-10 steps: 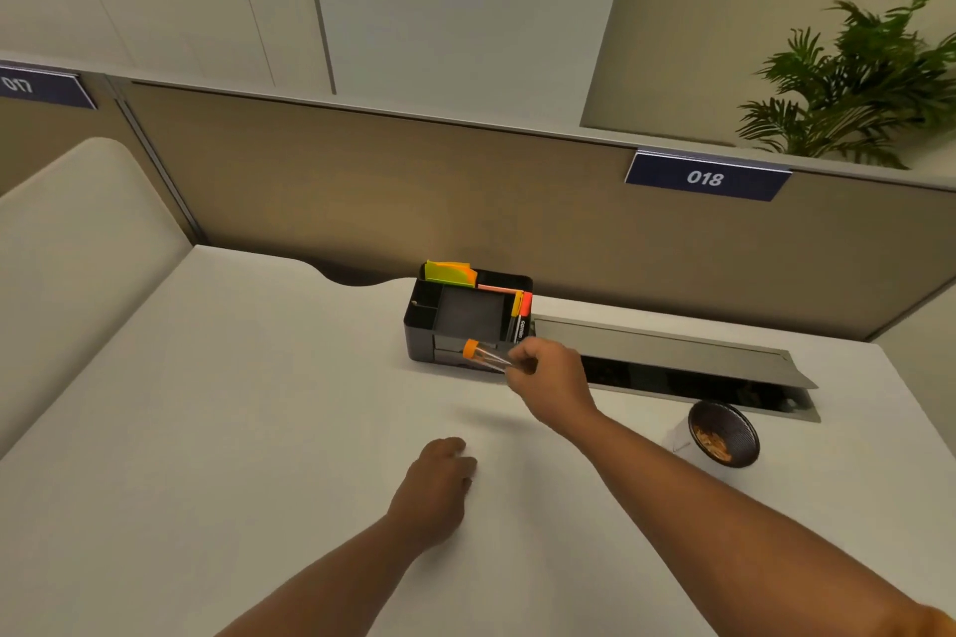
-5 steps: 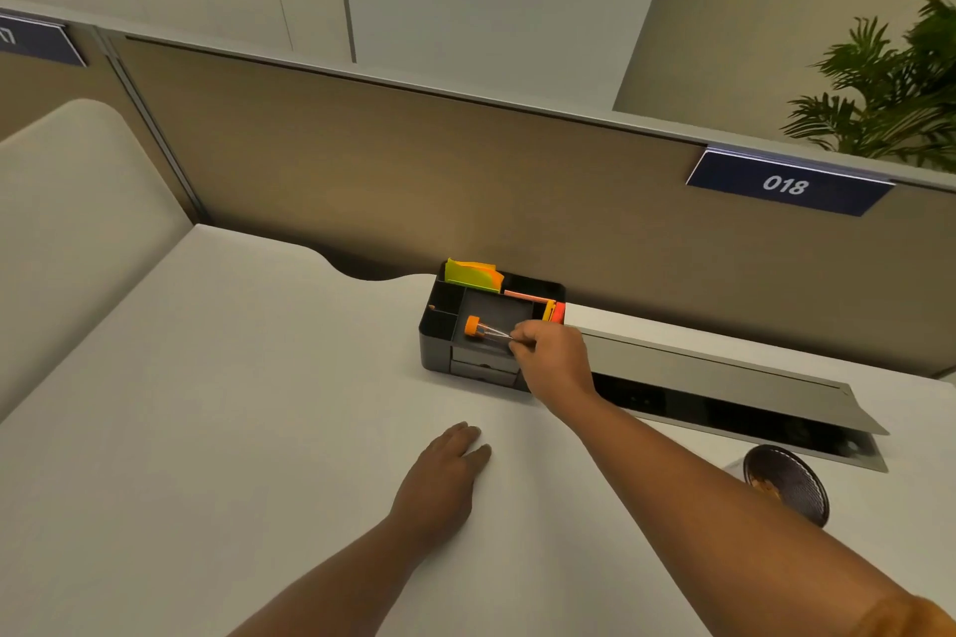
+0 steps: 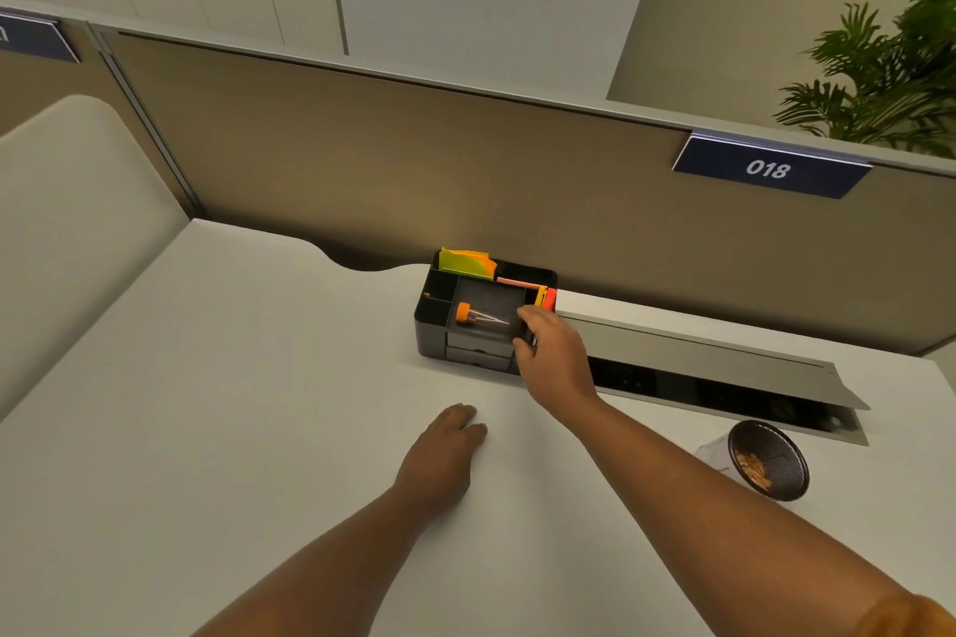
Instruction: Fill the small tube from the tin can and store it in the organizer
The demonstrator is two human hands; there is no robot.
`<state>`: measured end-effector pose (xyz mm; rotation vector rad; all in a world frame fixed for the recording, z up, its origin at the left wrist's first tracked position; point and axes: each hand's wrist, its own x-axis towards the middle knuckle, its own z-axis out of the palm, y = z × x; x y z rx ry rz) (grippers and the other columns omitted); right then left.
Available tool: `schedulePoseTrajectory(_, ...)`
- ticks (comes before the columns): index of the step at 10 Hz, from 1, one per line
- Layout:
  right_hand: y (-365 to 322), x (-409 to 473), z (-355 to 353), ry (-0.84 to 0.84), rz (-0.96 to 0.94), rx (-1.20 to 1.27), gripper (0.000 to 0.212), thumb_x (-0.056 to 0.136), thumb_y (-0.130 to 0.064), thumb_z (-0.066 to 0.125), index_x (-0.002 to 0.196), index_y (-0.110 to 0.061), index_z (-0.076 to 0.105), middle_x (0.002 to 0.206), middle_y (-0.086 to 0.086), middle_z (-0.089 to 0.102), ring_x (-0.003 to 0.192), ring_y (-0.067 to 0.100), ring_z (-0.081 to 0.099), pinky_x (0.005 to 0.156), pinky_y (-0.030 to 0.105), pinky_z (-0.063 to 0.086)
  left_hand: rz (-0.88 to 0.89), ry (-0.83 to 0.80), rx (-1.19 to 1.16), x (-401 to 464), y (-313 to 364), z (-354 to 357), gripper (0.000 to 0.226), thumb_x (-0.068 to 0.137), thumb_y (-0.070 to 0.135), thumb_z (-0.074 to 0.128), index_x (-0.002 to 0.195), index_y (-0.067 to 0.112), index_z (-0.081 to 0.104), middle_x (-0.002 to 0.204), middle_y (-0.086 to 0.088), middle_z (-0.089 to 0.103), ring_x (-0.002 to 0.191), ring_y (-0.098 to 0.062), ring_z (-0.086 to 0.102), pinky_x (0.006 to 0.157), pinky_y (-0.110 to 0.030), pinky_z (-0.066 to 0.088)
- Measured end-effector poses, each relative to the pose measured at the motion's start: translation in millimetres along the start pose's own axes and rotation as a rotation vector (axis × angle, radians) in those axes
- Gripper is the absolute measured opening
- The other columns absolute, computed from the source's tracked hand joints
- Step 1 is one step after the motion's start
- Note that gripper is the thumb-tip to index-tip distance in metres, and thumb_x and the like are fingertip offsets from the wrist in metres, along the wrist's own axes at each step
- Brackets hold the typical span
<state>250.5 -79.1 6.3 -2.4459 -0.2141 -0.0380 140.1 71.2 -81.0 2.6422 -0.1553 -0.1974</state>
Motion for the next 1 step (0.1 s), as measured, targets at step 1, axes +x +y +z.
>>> schedulePoseTrajectory(1, 3.5, -19.3, -10.3, -0.017, 0.01, -0.027, 0.051, 0.098, -0.009, 0.061, 0.148, -0.013, 0.048, 0.154, 0.006, 0.05, 0.144, 0.025, 0.041, 0.115, 0.034, 0.034, 0.003, -0.021, 0.046, -2.4, 8.6, -9.3, 0.042, 0.098, 0.008, 0.043, 0.139, 0.012, 0.049, 0.146, -0.004, 0.046, 0.14, -0.025, 0.038, 0.107, -0.035, 0.045)
